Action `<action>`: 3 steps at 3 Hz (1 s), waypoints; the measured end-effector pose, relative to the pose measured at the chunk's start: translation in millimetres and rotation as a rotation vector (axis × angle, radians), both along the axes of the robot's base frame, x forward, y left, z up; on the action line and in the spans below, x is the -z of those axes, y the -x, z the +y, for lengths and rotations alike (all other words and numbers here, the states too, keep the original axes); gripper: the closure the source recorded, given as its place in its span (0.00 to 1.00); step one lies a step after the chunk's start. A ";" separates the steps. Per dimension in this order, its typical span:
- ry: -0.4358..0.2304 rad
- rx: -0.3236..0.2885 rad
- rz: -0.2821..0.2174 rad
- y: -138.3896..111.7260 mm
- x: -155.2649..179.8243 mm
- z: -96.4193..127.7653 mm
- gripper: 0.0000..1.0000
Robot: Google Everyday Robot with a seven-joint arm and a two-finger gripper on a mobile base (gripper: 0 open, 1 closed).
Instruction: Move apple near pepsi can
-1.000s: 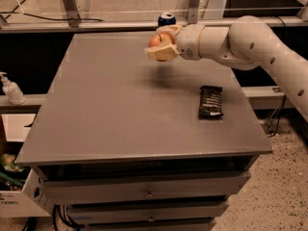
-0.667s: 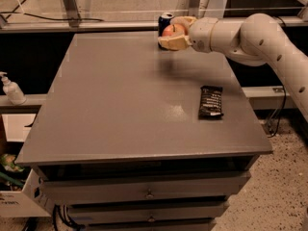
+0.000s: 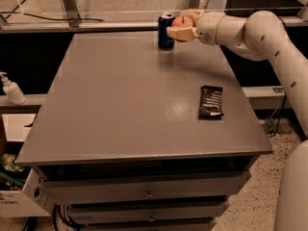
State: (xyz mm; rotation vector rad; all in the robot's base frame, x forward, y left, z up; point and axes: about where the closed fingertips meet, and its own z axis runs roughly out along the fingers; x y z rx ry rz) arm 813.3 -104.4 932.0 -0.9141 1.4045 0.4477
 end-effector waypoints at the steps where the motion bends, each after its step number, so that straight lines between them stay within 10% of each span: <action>1: -0.009 0.006 0.019 -4.3 9.4 -3.3 1.00; 3: -0.018 0.017 0.052 -1.2 32.6 -5.8 1.00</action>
Offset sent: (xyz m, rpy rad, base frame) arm -0.0032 -0.0217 -0.0327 0.0134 0.0615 -0.0408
